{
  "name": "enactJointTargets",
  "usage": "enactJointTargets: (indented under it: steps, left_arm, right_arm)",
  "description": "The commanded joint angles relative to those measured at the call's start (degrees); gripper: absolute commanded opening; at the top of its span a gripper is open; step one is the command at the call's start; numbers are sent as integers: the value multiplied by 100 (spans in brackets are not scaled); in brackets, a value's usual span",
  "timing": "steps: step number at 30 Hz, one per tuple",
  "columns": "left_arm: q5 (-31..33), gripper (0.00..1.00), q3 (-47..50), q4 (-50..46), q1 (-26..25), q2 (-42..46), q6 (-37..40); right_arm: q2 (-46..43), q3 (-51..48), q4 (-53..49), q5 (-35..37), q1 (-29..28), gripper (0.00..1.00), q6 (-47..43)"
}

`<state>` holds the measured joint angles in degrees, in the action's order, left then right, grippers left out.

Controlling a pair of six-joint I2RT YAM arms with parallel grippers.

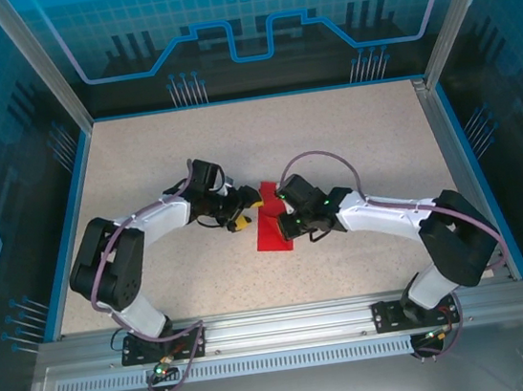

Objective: Fold a paper plane with a square sheet of paper (pick it up from the middle)
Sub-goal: Fold the triangle a second time at the center of the table.

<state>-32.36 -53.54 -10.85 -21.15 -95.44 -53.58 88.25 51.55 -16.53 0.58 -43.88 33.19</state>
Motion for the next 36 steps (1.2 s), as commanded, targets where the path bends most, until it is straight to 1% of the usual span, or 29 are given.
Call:
enactJointTargets:
  steps: [1, 4, 8, 10, 13, 16, 23, 29, 36]
  left_arm:
    - [181, 57, 85, -392, 8, 165, 290]
    - [125, 44, 151, -416, -97, 176, 382]
    - [55, 31, 185, -469, -293, 115, 487]
    - [45, 26, 210, -471, -399, 72, 498]
    - [-3, 23, 183, -446, -540, -79, 509]
    - [-25, 18, 104, -461, -676, -308, 524]
    - [73, 13, 69, -500, -907, -713, 560]
    - [330, 10, 86, -695, -909, -869, 726]
    - [943, 7, -83, -1205, -904, -985, 998]
  right_arm:
    - [-269, -376, 592, -880, 336, 6, 28]
    - [-373, -608, 842, -1286, 671, 7, 94]
    - [-425, -786, 946, -1445, 979, 7, 170]
    - [-429, -830, 971, -1453, 1055, 7, 188]
    - [-416, -849, 976, -1427, 1074, 8, 238]
    - [-330, -826, 1012, -1451, 1075, 9, 292]
    - [-144, -763, 1012, -1403, 1073, 9, 399]
    - [4, -642, 981, -1359, 1058, 9, 442]
    - [108, -523, 1070, -1435, 1000, 10, 487]
